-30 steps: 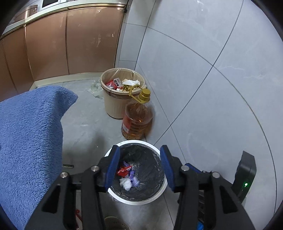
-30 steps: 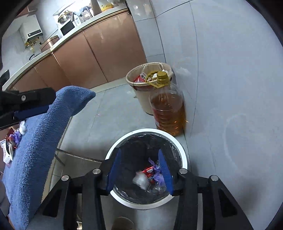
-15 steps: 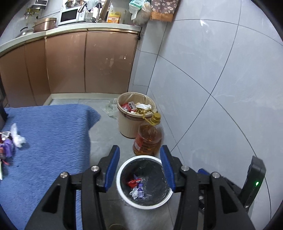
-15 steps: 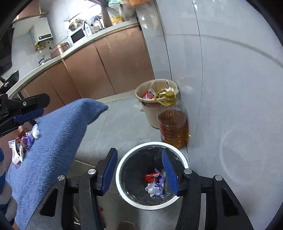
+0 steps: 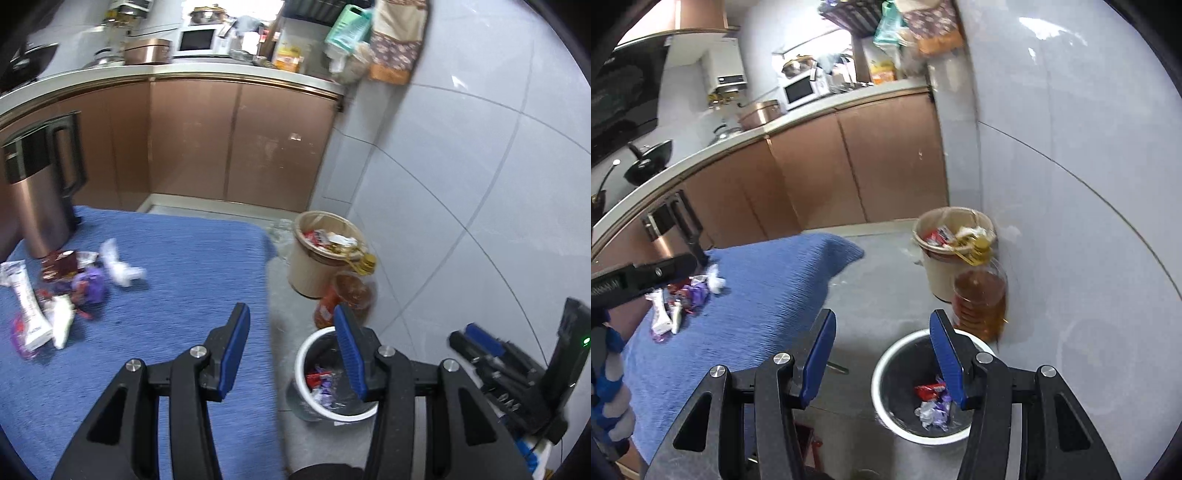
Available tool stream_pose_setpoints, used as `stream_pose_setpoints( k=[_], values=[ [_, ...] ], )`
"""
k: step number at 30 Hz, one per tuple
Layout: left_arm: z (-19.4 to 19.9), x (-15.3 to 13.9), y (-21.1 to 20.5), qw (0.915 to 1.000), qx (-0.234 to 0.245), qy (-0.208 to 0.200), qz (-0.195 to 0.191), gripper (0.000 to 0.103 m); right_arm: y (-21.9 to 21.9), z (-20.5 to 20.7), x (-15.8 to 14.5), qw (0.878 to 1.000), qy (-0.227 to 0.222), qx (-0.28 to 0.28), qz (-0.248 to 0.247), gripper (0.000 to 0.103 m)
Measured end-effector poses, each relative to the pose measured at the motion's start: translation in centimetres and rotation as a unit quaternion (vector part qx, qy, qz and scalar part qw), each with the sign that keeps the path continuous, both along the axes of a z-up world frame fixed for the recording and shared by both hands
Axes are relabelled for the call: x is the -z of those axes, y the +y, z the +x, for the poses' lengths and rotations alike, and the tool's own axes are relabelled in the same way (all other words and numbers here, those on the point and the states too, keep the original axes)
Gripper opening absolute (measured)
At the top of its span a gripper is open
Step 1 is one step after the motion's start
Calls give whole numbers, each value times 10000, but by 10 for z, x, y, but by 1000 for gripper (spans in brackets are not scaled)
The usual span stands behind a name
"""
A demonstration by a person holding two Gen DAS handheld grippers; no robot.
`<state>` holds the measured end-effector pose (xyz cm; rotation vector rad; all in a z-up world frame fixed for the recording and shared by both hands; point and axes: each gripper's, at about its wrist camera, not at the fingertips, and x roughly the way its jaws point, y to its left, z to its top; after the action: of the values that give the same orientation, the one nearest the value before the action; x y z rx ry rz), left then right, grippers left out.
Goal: Collect trash
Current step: 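Move both tools back to the towel, then grasp the milk carton with left tool while right tool grasps clear plastic bag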
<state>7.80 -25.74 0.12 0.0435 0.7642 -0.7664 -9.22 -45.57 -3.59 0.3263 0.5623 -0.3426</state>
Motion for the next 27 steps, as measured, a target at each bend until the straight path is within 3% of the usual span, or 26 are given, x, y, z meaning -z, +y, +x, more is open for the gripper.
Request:
stream_pose_setpoints(
  k=[6, 12, 21, 27],
  values=[
    [31, 4, 68, 9980, -626, 0, -5, 54, 36, 32, -16, 9987, -34, -486, -168, 51],
    [72, 20, 132, 9911, -1321, 163, -14, 55, 73, 79, -20, 9932, 28, -1144, -217, 53],
    [152, 57, 237, 9651, -2529, 673, -132, 56, 119, 171, -1, 9782, 285, -2055, -86, 54],
    [202, 81, 261, 9555, -2775, 988, -146, 56, 141, 247, 24, 9653, 580, -2546, -1, 54]
  ],
)
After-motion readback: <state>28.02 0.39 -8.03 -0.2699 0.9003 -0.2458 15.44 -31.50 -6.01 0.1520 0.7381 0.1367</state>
